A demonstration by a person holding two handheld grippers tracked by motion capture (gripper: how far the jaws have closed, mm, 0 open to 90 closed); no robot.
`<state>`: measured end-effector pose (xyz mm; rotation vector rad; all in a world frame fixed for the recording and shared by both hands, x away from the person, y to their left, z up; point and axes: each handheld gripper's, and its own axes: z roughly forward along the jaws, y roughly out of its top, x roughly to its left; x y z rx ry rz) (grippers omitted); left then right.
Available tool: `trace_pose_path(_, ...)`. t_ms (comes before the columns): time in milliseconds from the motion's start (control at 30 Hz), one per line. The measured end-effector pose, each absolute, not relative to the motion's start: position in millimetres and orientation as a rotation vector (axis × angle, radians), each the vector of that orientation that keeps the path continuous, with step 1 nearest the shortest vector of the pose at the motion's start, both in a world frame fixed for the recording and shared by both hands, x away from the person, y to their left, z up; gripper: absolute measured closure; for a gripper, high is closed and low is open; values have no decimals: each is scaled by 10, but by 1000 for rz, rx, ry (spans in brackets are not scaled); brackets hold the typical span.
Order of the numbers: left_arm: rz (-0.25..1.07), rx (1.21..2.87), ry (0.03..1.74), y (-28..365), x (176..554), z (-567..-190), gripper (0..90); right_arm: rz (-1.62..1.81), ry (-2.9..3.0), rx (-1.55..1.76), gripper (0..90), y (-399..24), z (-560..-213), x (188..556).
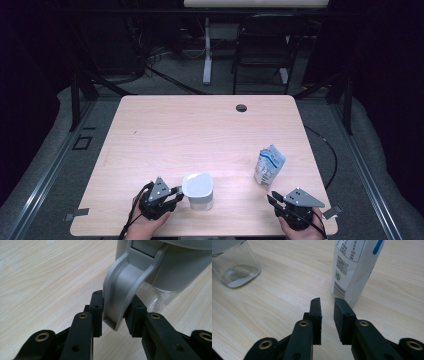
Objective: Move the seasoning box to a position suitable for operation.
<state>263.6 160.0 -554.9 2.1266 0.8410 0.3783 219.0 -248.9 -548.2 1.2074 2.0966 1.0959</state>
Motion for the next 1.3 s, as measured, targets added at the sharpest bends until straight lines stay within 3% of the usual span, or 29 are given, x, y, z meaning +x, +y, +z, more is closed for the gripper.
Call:
trace_pose_path(300, 365, 2090, 885, 1688, 2613, -5490, 584, 1089, 2094, 1192, 782, -2468, -5474, 2180)
trace_pose_path(567, 294, 2038, 880, 1839, 2492, -5226, 577, 1135, 2097, 1167, 726, -2417, -5433, 2141)
trace_pose_path(733, 316, 2016, 893, 1886, 2483, -5184, 597, 1151, 2100, 1143, 677, -2367, -5381, 2115)
trace_pose_path(1067, 302, 2007, 871, 1869, 2545, -5138, 586, 1173, 2151, 1138, 707, -2339, -5399, 2147)
trace_pose_path(1300, 285, 2017, 814, 1738, 2614, -4993, 555, 1193, 2135, 1168, 657, -2358, -5426, 2157)
